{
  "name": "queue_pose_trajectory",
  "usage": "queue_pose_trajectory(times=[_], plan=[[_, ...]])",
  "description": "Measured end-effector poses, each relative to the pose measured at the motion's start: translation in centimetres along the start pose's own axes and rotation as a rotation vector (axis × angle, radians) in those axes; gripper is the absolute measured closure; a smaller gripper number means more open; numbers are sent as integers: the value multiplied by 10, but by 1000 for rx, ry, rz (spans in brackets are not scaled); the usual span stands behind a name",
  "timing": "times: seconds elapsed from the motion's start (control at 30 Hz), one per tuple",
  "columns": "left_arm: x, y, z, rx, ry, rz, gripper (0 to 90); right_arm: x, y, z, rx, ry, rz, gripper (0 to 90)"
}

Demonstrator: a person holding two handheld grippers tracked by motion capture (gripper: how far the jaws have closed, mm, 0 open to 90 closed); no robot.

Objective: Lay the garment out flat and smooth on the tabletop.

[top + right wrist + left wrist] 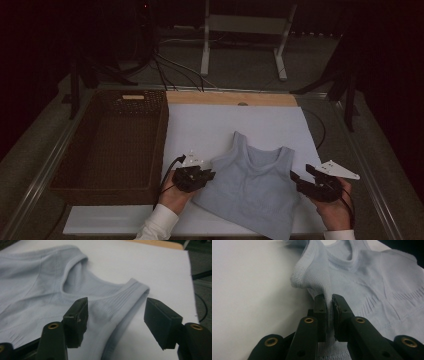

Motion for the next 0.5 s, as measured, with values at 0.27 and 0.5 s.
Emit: queue_pose_trajectory(times=[0.27,0.5], plan=[[-1,2,5,-6,0,2,832,4,-9,12,-10,-42,-33,422],[-3,10,6,-8,2,15,831,7,-9,22,-6,-93,-60,490]])
Point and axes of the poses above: each handheld gripper's, and its own axes: x roughly forward along the jaws, z roughly out of its underside, y roughly to its right, the point moved 8 cm from there along x, roughly forward along the jaws, and after that the axes turned 13 degrees about z, right-handed, at the moved point
